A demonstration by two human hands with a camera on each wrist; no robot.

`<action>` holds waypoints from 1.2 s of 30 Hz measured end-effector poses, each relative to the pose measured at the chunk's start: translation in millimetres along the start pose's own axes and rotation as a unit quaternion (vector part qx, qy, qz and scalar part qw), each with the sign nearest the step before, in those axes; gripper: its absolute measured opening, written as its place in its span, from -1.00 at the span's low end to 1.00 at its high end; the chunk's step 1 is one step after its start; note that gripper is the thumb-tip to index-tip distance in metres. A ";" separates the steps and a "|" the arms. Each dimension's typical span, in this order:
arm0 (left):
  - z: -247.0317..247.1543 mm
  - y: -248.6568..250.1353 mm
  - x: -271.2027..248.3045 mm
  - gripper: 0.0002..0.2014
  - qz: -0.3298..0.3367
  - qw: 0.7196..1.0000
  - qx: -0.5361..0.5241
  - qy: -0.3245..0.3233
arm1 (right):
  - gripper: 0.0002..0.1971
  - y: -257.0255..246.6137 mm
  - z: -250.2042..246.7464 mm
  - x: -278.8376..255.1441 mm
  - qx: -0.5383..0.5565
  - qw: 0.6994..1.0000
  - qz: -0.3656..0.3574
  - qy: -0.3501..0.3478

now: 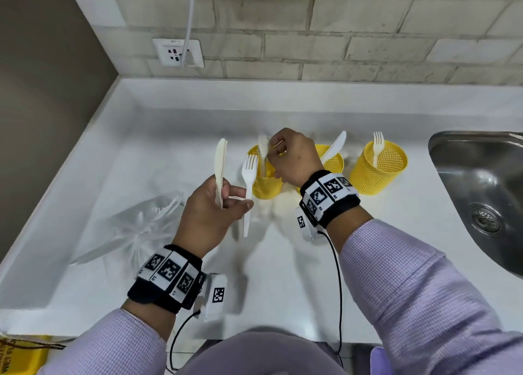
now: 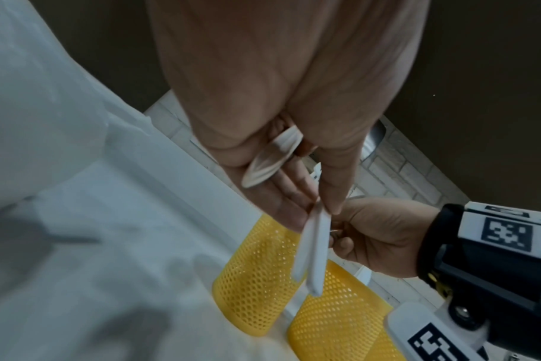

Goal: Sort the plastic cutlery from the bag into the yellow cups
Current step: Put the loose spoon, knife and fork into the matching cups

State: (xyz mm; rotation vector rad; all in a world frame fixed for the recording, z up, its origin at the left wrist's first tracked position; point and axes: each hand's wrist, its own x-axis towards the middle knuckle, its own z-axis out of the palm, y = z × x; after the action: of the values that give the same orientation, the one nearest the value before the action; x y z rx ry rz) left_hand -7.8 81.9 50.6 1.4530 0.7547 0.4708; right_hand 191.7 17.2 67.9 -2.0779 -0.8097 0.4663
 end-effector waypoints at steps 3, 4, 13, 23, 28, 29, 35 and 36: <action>-0.1 3.7 1.6 -0.61 0.007 1.000 0.003 -0.013 | -0.79 0.7 -0.8 -6.7 -0.005 0.999 -0.017 0.042; 0.1 5.3 2.1 -0.61 0.009 1.000 0.005 -0.017 | -0.80 -0.4 -2.2 -10.4 0.002 0.998 -0.029 0.064; 14.1 16.0 -1.6 -0.65 0.040 0.997 0.037 -0.055 | -0.87 -25.8 -13.6 -68.5 0.049 0.980 -0.115 0.154; 43.4 23.3 -8.0 -0.59 0.075 0.990 0.057 -0.109 | -0.73 7.0 -17.6 -98.4 0.136 0.988 0.002 0.070; 64.8 23.9 -9.0 -0.59 0.077 0.988 0.065 -0.116 | -0.64 16.4 -39.5 -97.6 0.239 0.967 0.036 0.085; 70.3 25.3 -8.9 -0.60 0.078 0.989 0.066 -0.111 | -0.71 16.6 -48.2 -97.2 0.272 0.957 0.031 0.094; 105.3 32.3 -9.4 -0.61 0.086 0.989 0.086 -0.086 | -0.89 15.1 -106.6 -89.2 0.396 0.902 -0.009 0.171; 112.5 33.1 -9.4 -0.61 0.090 0.987 0.094 -0.089 | -0.88 18.4 -114.3 -87.0 0.387 0.903 -0.011 0.185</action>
State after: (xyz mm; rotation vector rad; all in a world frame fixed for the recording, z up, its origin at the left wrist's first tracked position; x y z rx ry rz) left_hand 70.2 -1.2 79.5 1.7251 0.5385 0.4078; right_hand 201.9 -116.6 122.6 -1.3437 -0.3302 0.2937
